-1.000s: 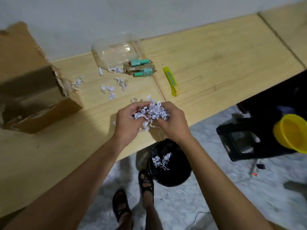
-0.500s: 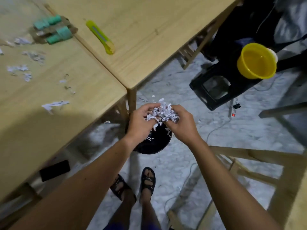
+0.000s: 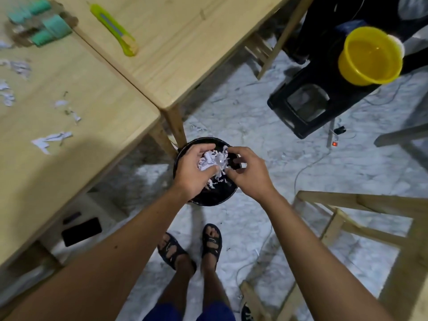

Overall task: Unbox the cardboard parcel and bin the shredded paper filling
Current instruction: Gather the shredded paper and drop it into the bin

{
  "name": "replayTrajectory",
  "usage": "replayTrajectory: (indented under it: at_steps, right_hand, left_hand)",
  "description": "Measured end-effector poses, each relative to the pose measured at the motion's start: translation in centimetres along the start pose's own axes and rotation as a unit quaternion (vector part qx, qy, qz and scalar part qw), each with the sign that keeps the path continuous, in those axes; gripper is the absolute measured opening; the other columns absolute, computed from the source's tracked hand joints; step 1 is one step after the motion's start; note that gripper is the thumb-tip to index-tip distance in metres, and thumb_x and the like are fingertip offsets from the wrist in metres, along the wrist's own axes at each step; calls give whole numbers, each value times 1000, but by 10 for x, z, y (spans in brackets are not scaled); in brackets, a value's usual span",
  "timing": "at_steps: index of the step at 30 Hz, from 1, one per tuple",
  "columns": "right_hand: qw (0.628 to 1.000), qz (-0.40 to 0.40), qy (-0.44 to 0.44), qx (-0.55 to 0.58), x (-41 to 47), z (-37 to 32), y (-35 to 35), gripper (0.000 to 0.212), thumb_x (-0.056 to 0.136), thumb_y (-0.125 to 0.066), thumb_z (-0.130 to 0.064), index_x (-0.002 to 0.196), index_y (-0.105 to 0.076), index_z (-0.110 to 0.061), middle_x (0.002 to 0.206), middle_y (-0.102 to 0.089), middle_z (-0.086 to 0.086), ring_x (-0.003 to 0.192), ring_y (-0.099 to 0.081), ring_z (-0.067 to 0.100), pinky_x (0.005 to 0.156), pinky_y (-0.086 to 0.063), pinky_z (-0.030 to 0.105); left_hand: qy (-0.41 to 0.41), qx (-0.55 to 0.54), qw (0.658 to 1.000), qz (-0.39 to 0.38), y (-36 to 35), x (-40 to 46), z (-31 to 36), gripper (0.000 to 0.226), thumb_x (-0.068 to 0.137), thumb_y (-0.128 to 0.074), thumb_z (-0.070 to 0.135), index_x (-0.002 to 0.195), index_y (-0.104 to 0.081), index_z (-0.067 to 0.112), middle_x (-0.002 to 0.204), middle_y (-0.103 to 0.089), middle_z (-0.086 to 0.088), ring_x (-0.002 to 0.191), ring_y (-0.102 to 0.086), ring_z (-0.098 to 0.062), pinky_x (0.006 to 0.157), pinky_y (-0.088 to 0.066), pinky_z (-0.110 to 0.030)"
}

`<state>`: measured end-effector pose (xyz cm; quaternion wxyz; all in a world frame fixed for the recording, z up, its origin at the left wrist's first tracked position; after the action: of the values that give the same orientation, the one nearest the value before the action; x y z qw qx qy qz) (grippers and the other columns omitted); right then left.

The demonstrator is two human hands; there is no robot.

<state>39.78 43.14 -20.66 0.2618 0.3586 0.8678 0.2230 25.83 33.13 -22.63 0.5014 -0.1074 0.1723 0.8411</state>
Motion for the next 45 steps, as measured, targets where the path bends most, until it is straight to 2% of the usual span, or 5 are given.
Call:
replayTrajectory:
  at_steps: [13, 22, 28, 33, 45]
  right_hand:
    - [999, -5, 18, 50, 4, -35, 13, 38, 85, -77, -9, 121, -71, -21, 117, -67, -10, 97, -67, 10, 84, -60, 37]
    - [986, -29, 153, 66, 33, -188, -10, 36, 88, -80, -21, 121, -68, -29, 120, -67, -13, 100, -66, 5, 80, -56, 21]
    - [966, -112, 231, -22, 59, -266, -104, 71, 75, -85, -49, 138, -58, -32, 139, -51, -10, 126, -52, 14, 103, -50, 41]
    - [942, -166, 268, -111, 63, -298, -177, 108, 62, -75, -71, 155, -40, -27, 159, -35, -4, 144, -28, 18, 113, -29, 29]
    - [938, -86, 334, -17, 107, -342, -225, 9, 84, -81, -18, 93, -80, -20, 94, -71, -12, 93, -67, 8, 88, -55, 35]
  left_hand:
    - [-14, -46, 997, 59, 32, -12, 32, 44, 88, -76, 0, 121, -64, 26, 125, -70, 5, 125, -62, -8, 117, -44, -35]
    - [-121, 0, 962, 243, 191, -56, 110, 36, 92, -73, 9, 123, -67, 27, 125, -70, 11, 123, -63, -11, 109, -45, -25]
    - [-127, 130, 902, 391, 315, -102, 73, 35, 94, -63, 10, 129, -63, 12, 129, -66, -3, 123, -64, -19, 109, -49, -36]
    - [-75, 237, 911, 328, 347, -105, 29, 50, 93, -55, 14, 142, -53, 5, 146, -56, -13, 146, -42, -25, 119, -37, -48]
    - [-50, 357, 873, 327, 362, -100, 11, 63, 94, -64, 29, 148, -45, 2, 160, -39, -9, 154, -29, -22, 123, -31, -46]
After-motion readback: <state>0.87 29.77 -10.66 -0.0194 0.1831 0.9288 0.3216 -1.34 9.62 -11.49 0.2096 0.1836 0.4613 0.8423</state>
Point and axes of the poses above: each hand's wrist, its own x-axis towards the middle knuckle, its own y-axis out of the back of the hand, z = x × y, the point moved 8 cm from there along x, towards the middle knuckle
